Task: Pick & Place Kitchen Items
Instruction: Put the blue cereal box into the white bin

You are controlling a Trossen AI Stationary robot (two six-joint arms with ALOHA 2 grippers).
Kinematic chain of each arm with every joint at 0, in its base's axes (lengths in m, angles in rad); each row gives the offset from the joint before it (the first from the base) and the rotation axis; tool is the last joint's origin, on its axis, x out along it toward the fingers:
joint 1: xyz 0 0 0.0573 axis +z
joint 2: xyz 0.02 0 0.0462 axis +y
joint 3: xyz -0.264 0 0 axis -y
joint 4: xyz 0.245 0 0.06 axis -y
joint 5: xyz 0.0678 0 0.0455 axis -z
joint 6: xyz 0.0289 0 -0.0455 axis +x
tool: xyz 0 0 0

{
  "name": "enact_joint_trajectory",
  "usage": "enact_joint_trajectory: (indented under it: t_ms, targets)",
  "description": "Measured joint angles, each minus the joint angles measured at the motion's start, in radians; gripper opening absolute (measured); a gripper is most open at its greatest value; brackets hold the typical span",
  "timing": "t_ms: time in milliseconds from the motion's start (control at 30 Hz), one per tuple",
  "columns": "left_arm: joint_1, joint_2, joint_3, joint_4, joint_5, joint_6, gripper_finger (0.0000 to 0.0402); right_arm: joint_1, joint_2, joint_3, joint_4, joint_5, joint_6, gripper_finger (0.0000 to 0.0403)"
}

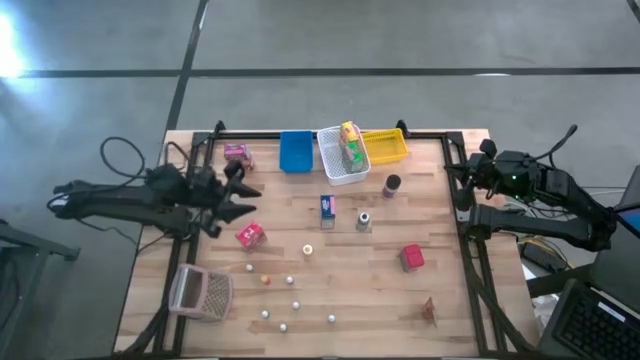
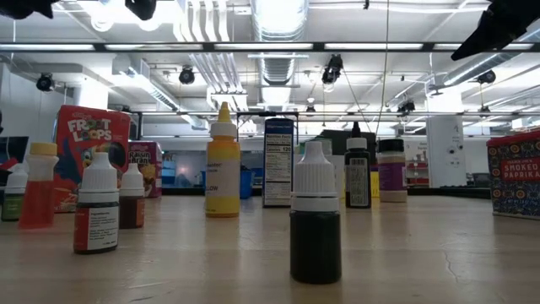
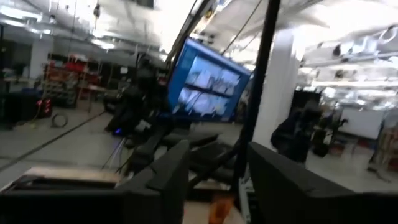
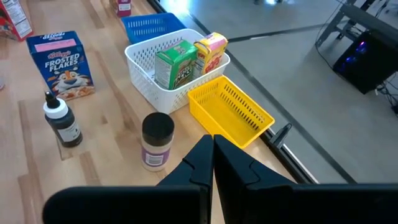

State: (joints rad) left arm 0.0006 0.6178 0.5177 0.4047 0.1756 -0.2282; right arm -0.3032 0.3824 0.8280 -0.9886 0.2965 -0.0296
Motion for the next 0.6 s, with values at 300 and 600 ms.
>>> enact_joint_trajectory:
  t_ms: [300,600]
  targets:
    - [0.0,0.053,0.04,0.101,0.0,0.019,0.0202,0.0,0.0,0.0,0.0,0.0,-0.004,0.0008]
    - [0.0,0.203,0.096,-0.118,-0.014,0.024,0.0202,0.0,0.0,0.0,0.0,0.0,-0.006,0.0008]
